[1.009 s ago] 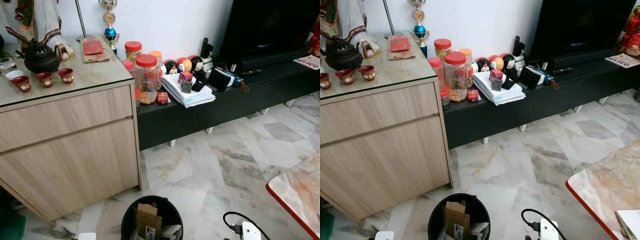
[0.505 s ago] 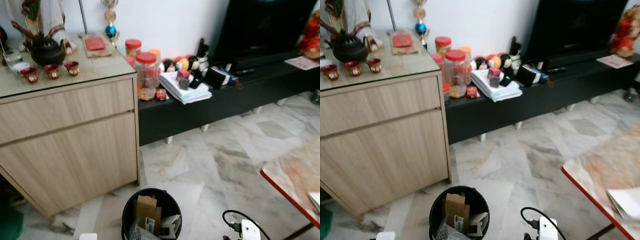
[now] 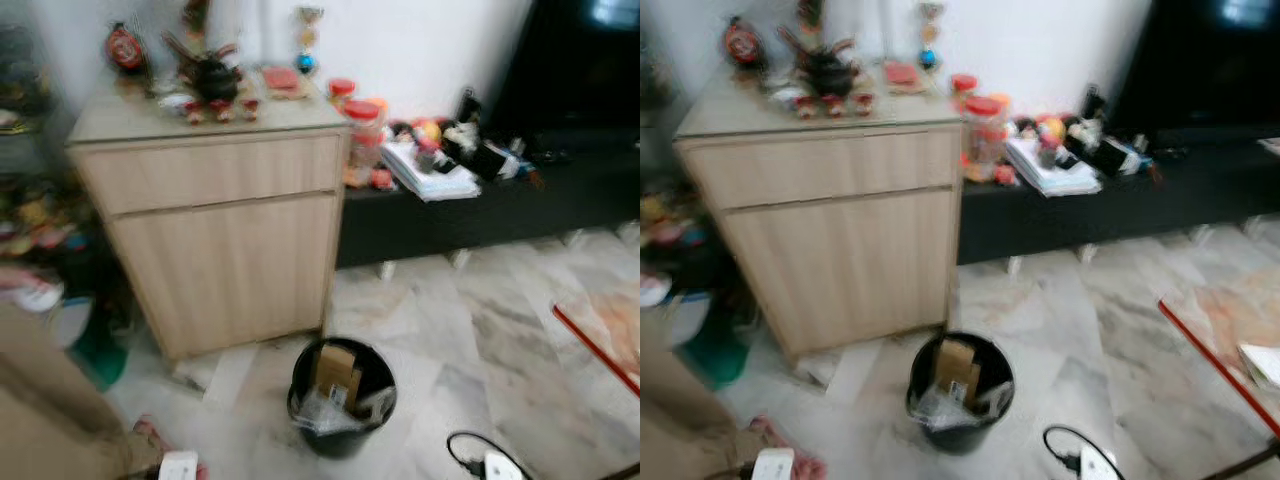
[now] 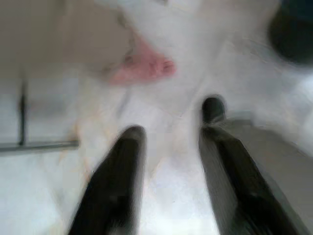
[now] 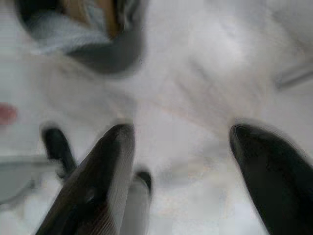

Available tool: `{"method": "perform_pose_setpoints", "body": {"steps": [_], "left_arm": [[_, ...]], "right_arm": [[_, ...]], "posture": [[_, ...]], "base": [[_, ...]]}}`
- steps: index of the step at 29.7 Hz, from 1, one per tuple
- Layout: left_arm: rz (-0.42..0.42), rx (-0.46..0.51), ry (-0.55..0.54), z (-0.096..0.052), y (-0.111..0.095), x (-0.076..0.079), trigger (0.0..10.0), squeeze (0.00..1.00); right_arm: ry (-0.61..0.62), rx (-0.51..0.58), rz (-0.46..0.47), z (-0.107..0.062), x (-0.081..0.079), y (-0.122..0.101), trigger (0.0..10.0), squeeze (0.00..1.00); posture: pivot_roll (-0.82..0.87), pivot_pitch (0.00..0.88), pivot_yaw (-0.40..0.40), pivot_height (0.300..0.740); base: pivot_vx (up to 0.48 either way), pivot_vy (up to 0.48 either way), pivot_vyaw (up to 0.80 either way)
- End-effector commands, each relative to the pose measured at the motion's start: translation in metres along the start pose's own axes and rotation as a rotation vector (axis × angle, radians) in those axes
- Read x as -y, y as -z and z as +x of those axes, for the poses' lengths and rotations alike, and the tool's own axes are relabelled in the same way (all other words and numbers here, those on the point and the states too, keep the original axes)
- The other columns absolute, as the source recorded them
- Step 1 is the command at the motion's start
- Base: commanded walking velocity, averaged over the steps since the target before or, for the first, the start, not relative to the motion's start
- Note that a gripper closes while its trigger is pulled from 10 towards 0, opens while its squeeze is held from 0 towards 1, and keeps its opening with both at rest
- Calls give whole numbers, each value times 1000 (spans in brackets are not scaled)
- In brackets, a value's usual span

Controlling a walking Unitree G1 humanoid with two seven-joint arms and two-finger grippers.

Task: Picking trash to rubbish bin

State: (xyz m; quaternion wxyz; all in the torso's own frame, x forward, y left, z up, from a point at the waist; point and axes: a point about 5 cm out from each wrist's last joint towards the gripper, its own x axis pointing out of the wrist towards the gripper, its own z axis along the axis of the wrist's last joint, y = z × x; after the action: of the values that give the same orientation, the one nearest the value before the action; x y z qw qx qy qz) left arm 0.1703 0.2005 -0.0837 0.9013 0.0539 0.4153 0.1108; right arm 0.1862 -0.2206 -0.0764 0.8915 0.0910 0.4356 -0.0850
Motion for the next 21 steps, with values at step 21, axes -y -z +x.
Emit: {"method": "perform_pose_setpoints", "body": {"steps": [21], "left_arm": [[-22,178,-8,6,-41,2,10000,0]], "right_arm": [[-138,246,-159,4,-22,-62,10000,0]], "posture": [[-22,58,-63,740]], "base": [[-77,0,0]]}}
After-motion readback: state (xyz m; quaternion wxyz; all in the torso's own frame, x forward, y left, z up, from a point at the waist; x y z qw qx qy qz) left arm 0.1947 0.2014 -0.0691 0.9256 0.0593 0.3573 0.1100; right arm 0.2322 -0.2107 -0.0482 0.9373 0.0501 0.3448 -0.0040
